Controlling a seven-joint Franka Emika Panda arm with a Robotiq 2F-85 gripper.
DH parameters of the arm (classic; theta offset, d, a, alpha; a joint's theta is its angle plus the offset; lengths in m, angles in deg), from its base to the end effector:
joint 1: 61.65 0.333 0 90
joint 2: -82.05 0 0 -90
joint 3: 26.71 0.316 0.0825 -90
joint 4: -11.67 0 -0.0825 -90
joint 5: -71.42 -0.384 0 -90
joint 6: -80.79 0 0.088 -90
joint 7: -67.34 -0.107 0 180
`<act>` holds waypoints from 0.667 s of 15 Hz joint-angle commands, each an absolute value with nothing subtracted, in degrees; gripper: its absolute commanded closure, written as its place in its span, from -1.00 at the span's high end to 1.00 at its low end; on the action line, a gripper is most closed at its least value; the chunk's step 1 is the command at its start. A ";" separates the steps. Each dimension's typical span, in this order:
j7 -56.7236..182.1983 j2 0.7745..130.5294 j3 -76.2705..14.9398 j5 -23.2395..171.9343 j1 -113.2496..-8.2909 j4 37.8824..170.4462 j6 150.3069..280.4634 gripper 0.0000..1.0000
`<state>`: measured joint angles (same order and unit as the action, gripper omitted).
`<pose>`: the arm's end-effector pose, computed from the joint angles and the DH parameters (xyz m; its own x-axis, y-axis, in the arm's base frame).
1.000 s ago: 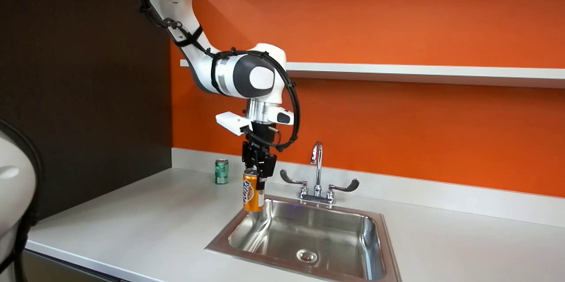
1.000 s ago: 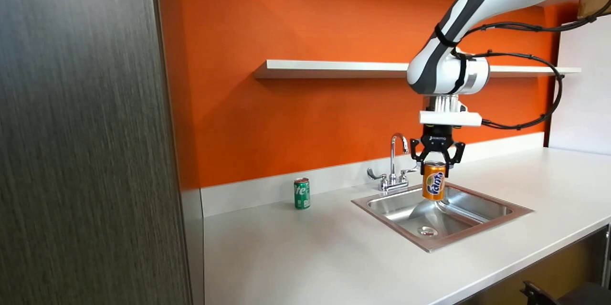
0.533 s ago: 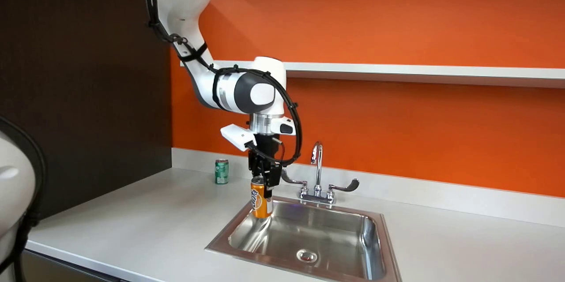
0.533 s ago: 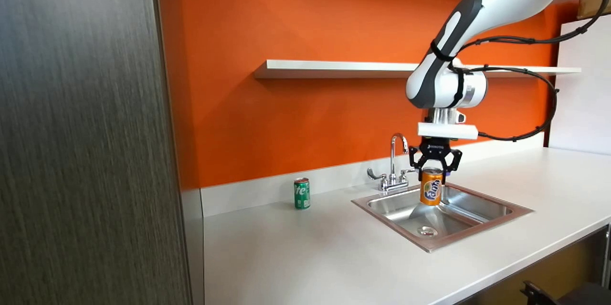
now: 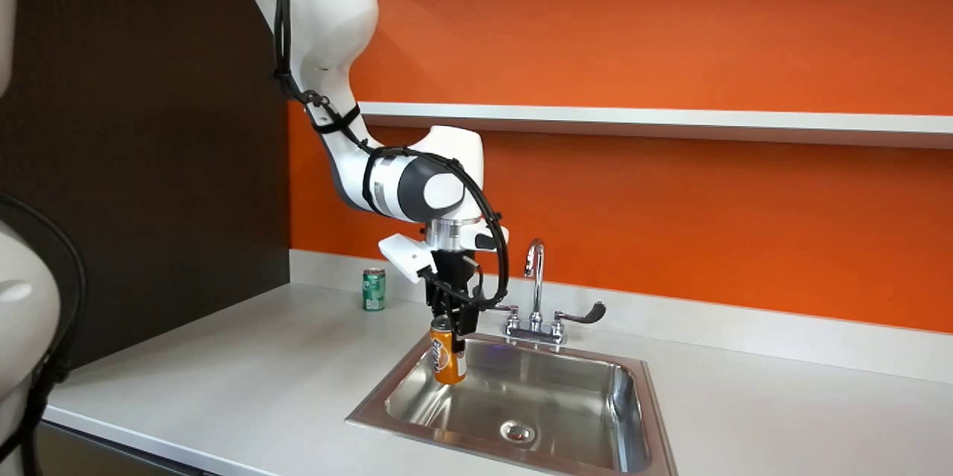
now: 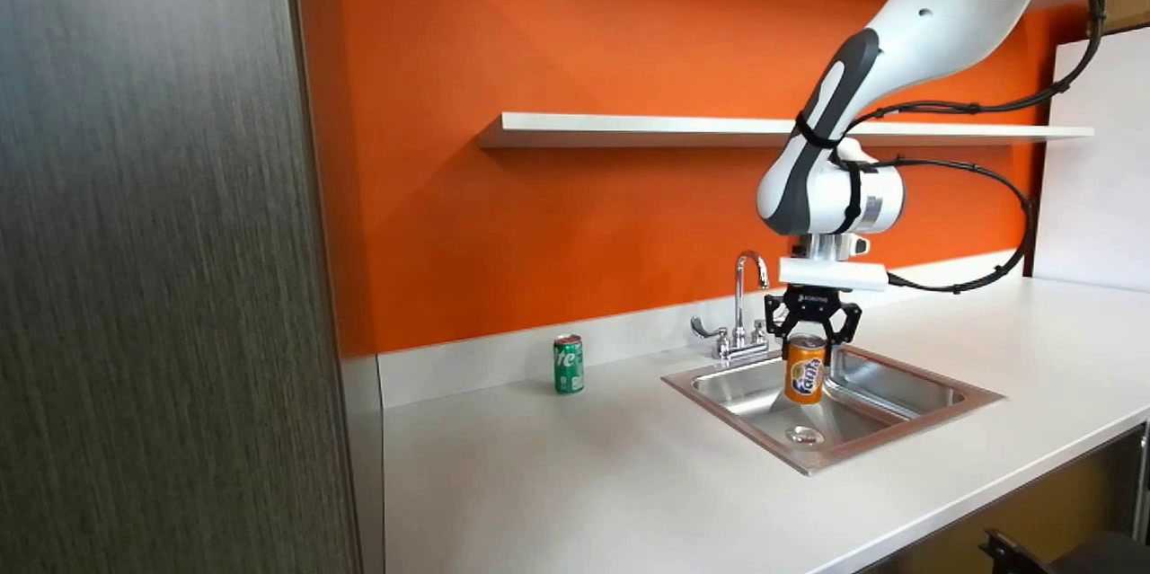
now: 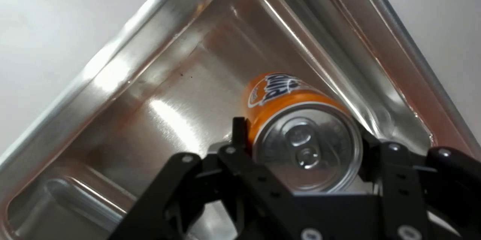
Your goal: Put the can inside the sink
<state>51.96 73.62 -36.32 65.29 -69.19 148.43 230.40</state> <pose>0.4873 -0.1536 0.2664 0.7901 -0.6094 0.0659 -0.6068 -0.7928 -0.0563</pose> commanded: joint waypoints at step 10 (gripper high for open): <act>54.71 57.37 -33.49 58.50 -70.48 134.02 231.15 -0.23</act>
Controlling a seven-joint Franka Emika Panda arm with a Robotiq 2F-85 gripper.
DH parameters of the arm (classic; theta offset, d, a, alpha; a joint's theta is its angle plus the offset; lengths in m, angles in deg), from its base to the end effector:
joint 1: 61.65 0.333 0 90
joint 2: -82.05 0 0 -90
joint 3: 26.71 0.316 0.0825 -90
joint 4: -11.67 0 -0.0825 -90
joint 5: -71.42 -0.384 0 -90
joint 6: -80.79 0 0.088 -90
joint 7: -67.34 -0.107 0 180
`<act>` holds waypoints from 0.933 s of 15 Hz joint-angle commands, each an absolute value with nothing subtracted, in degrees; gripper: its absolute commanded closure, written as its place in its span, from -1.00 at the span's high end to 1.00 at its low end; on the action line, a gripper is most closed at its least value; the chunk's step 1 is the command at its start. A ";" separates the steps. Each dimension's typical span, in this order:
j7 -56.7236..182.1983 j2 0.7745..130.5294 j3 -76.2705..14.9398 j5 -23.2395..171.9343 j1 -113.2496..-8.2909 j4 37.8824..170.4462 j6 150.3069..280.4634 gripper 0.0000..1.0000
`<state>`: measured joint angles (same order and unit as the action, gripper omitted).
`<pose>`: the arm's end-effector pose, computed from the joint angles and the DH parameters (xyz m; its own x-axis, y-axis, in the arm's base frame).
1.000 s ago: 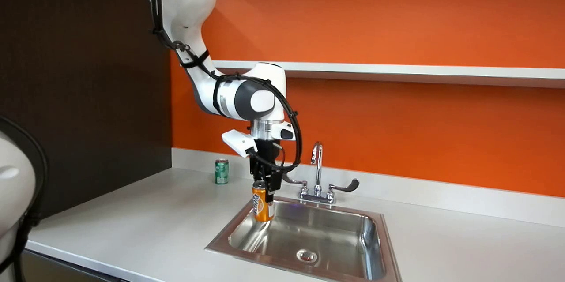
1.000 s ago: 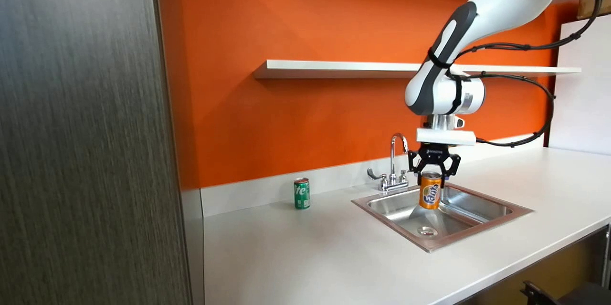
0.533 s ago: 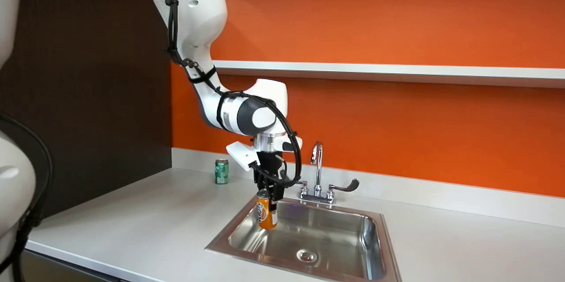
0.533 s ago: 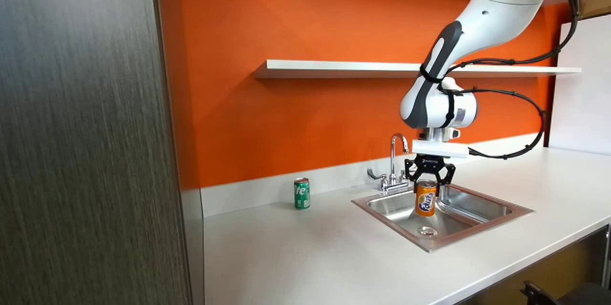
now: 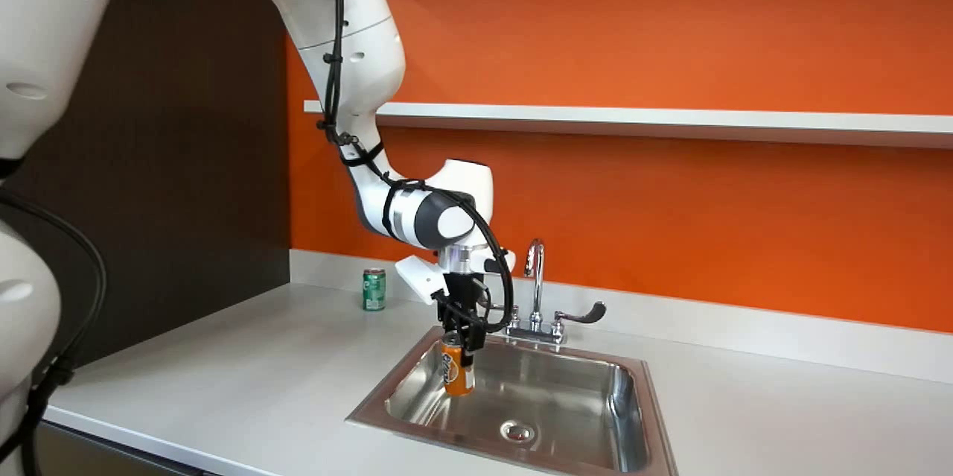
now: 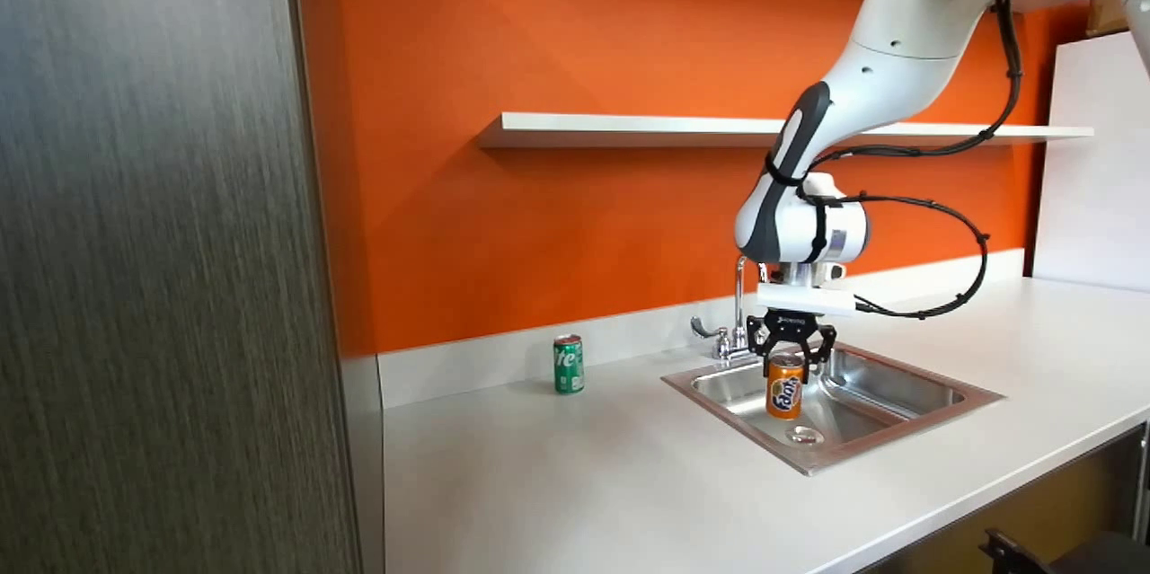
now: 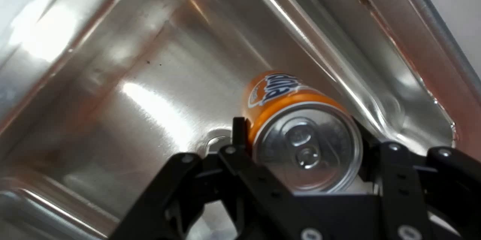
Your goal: Put the can inside the sink
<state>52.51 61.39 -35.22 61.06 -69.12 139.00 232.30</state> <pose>0.5337 -0.1585 0.2185 0.7739 -0.6312 0.0520 -0.6285 -0.7755 -0.0597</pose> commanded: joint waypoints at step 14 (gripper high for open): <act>54.97 42.74 -31.38 55.45 -73.02 120.90 228.83 -0.23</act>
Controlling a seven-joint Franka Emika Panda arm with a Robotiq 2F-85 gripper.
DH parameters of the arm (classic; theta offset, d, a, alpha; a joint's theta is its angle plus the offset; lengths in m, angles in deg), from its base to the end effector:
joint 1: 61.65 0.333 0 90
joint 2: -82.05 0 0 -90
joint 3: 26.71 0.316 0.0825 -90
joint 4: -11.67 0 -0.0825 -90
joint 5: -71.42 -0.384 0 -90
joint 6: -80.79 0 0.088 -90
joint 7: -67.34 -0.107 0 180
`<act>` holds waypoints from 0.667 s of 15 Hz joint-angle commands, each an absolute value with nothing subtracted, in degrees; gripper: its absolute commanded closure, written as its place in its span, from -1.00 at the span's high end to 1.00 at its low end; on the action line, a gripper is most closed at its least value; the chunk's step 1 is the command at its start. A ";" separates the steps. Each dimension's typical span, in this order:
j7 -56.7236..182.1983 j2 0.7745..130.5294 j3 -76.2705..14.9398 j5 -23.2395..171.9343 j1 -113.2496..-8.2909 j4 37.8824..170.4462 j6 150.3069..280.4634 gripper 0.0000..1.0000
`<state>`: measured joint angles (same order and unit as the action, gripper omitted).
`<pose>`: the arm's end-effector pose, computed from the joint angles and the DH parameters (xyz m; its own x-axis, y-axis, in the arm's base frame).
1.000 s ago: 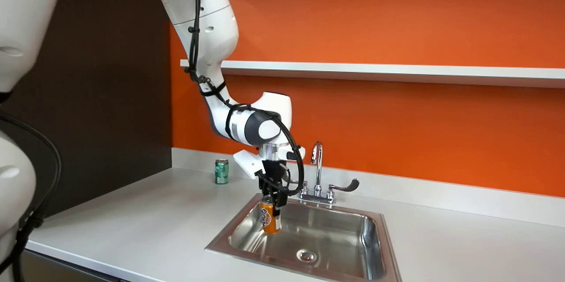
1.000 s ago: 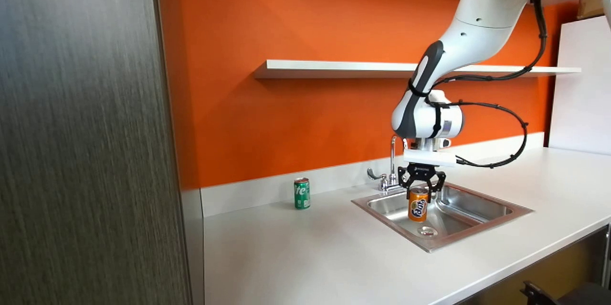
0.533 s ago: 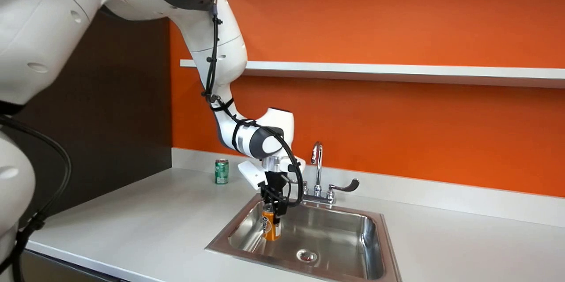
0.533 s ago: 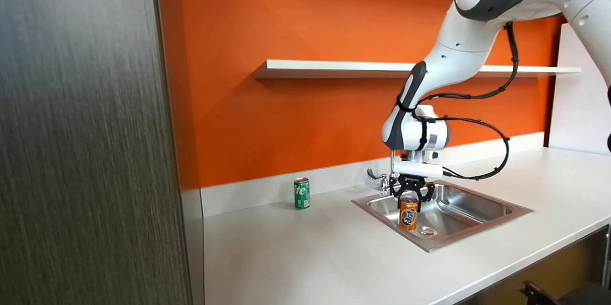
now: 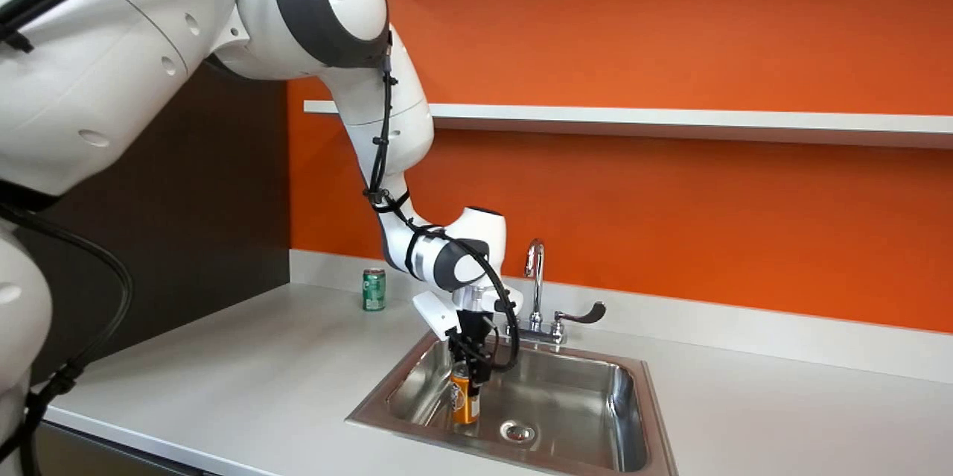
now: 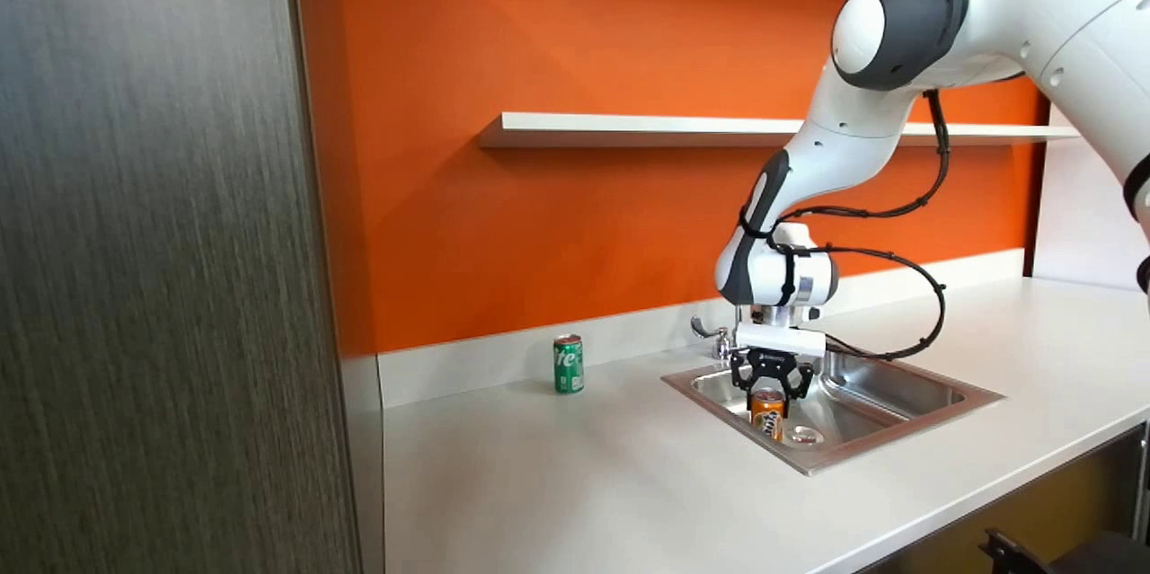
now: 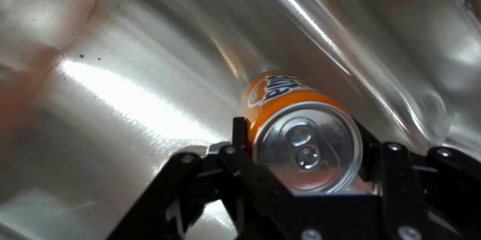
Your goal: Put the can inside the sink
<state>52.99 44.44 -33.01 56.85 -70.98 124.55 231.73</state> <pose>0.5841 -0.1694 0.1354 0.7508 -0.6605 -0.0035 -0.6595 -0.7493 -0.0605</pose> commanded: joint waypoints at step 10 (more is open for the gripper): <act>54.11 41.09 -31.66 55.90 -73.06 117.71 224.53 0.93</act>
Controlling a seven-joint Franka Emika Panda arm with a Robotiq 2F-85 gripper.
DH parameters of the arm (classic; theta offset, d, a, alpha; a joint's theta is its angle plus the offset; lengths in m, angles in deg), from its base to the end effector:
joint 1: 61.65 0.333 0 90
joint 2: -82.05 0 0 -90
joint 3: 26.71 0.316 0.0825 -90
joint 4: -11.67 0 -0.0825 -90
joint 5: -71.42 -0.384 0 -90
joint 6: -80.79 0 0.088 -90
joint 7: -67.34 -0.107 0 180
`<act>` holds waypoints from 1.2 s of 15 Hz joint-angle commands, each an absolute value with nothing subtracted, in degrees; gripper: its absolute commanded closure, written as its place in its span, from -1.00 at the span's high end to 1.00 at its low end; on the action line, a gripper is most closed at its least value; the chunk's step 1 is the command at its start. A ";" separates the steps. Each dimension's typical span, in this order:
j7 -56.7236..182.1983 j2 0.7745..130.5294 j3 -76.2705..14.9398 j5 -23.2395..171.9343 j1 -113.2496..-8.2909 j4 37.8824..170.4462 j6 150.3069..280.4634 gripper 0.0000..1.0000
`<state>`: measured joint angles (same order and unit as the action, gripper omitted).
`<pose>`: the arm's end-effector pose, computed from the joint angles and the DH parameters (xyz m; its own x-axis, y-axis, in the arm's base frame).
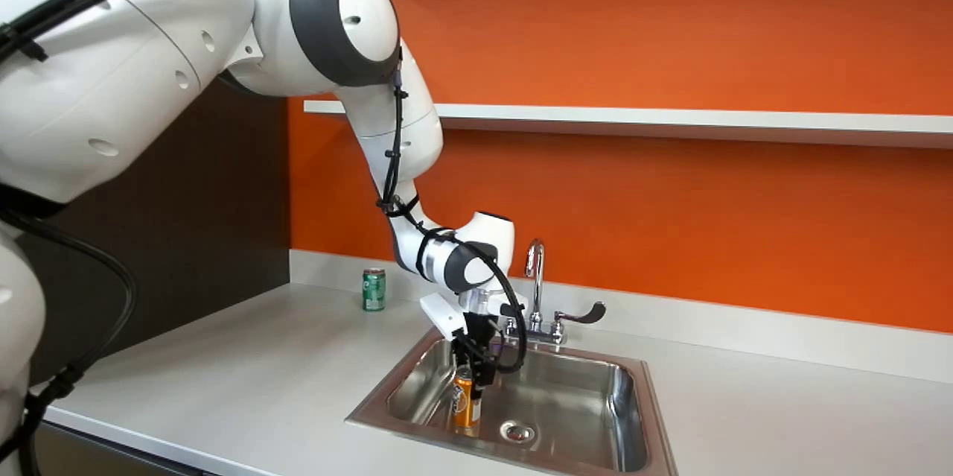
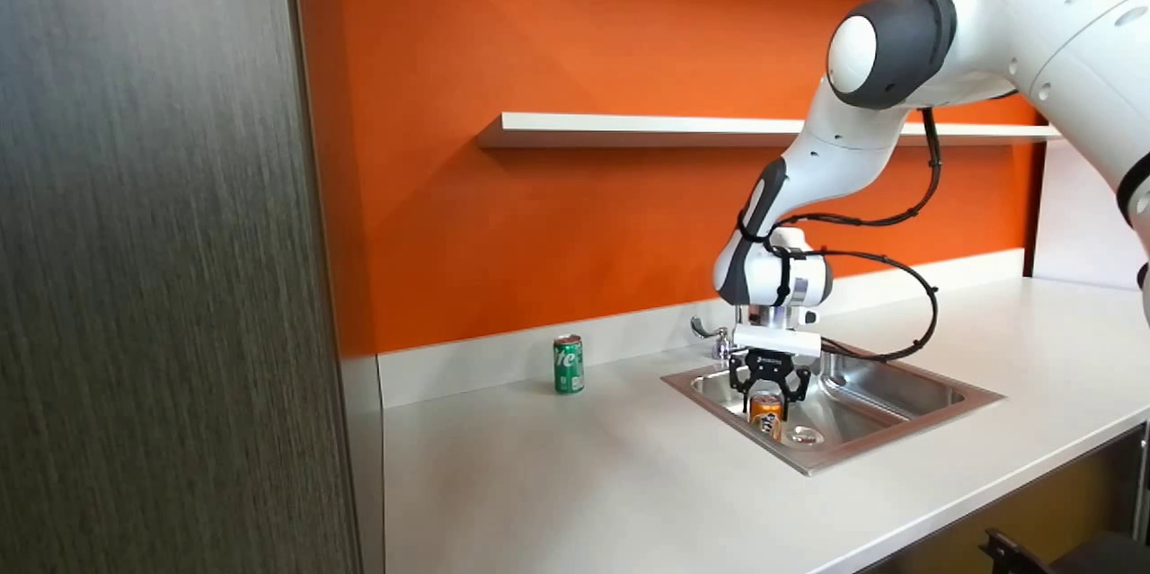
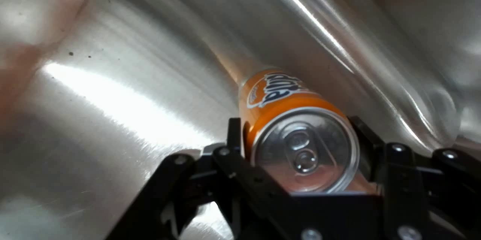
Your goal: Put the can inside the sink
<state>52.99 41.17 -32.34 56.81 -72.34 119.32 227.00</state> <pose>0.5983 -0.1772 0.1249 0.7470 -0.6625 -0.0547 -0.6648 -0.7448 -0.0580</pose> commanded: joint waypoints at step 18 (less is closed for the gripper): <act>47.96 55.96 -38.22 62.25 -64.98 133.32 227.24 1.00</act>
